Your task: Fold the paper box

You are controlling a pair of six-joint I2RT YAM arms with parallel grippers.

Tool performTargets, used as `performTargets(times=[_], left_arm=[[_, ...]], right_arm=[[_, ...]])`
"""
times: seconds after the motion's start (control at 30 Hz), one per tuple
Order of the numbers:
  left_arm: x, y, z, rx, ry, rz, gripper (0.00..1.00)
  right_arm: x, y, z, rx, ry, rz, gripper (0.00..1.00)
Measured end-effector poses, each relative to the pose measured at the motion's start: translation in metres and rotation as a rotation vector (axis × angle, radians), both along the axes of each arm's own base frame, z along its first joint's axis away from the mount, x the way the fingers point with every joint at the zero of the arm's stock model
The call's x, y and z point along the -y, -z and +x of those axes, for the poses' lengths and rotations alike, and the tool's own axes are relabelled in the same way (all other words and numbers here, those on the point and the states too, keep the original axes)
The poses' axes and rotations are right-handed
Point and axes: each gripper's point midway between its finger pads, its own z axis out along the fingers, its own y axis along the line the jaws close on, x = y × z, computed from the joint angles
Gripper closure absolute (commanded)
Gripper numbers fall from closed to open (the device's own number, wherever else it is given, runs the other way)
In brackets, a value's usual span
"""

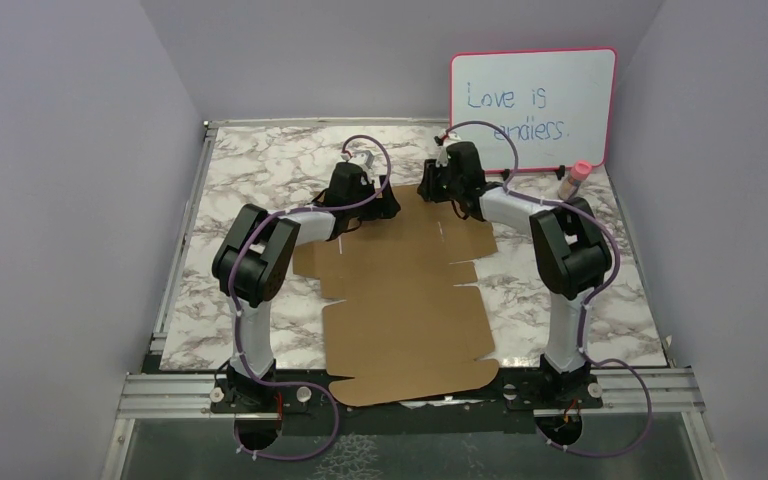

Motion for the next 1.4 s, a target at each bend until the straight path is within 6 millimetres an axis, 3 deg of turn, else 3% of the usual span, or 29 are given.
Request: performTargets(times=[0.23, 0.4, 0.6, 0.73, 0.93, 1.13, 1.3, 1.4], left_arm=[[0.000, -0.001, 0.000, 0.001, 0.000, 0.000, 0.15], [0.000, -0.002, -0.002, -0.006, 0.002, 0.003, 0.15], [-0.001, -0.010, -0.013, -0.033, 0.008, 0.016, 0.15], [0.002, -0.023, -0.022, -0.020, 0.022, 0.010, 0.15], [0.017, -0.028, -0.053, -0.026, 0.073, 0.006, 0.15], [0.015, -0.001, -0.084, -0.096, 0.093, 0.027, 0.15], [0.014, 0.001, -0.087, -0.098, 0.088, 0.016, 0.15], [0.015, 0.001, -0.087, -0.095, 0.089, 0.013, 0.15]], right_arm=[[0.006, -0.004, 0.000, 0.004, 0.018, -0.027, 0.50], [0.018, -0.032, -0.004, 0.042, 0.035, -0.007, 0.44], [0.076, -0.055, -0.013, 0.066, 0.142, 0.013, 0.41], [0.119, -0.042, -0.027, 0.015, 0.231, 0.051, 0.41], [0.171, 0.007, -0.067, -0.140, 0.362, 0.129, 0.41], [0.173, 0.028, -0.087, -0.207, 0.374, 0.186, 0.48], [0.165, 0.028, -0.088, -0.208, 0.344, 0.236, 0.62], [0.162, 0.030, -0.090, -0.217, 0.323, 0.254, 0.75]])
